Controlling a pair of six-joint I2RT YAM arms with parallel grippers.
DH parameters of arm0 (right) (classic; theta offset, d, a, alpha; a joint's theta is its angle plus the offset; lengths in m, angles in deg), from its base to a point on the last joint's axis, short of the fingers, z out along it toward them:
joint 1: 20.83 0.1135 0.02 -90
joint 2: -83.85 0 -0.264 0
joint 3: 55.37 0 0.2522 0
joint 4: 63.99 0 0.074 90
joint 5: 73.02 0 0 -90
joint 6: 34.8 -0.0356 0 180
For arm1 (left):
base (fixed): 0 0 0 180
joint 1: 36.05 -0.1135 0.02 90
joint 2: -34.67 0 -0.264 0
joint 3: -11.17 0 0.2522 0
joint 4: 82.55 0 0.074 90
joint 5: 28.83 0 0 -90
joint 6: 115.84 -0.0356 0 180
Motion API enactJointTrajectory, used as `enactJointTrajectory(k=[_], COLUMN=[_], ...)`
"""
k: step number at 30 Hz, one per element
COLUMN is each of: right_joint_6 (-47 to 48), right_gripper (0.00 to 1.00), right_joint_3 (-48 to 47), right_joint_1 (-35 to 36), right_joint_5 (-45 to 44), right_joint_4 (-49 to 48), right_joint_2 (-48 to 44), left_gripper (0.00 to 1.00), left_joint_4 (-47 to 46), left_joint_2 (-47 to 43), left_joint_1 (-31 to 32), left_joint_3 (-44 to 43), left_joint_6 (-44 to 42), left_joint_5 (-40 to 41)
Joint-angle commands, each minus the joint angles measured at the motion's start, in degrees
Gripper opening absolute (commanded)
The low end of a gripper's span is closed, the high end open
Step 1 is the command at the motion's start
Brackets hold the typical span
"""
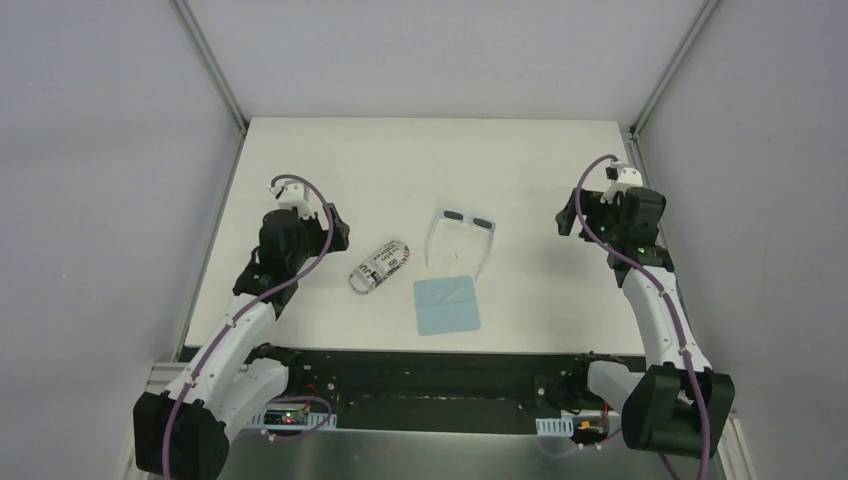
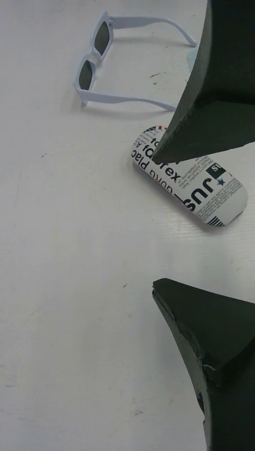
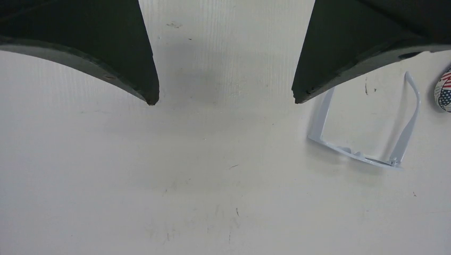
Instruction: Organize the sunglasses
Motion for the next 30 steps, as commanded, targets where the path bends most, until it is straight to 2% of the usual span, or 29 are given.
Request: enactJointTrajectory(k=[1, 7, 15, 22, 25, 30], right_joint_6=[0.57, 12.69, 17.36, 17.87, 17.74, 16.69], right_gripper=[1.00, 1.00, 1.00, 1.00, 1.00, 1.00], right_joint_3=[-0.56, -0.36, -2.79, -1.34, 0.13, 1.34], right_joint_1=[0.10, 0.12, 0.33, 1.29, 1.69, 1.76], right_joint_5=[1.01, 10.63, 25.93, 27.44, 27.90, 29.88], right_joint_4=[-0.51, 2.83, 9.66, 8.33, 7.17, 5.90], right_joint_2=[-1.89, -4.17, -1.79, -0.30, -0.20, -0.36], left_gripper=[0.84, 0.80, 0.80, 0.81, 0.88, 0.90], left_joint_4=[-2.53, -1.57, 8.11, 13.76, 15.86, 18.32], left_joint_2=[-0.15, 6.15, 23.14, 32.69, 35.13, 37.31], left_joint_1=[1.07, 3.30, 9.22, 11.61, 13.24, 14.70], left_joint_3=[0.23, -2.34, -13.34, -20.33, -22.78, -24.86], left_joint_6=[-0.91, -2.79, -8.15, -10.27, -11.34, -13.37], left_joint_5=[-2.19, -10.35, -9.77, -11.45, -10.90, -10.70])
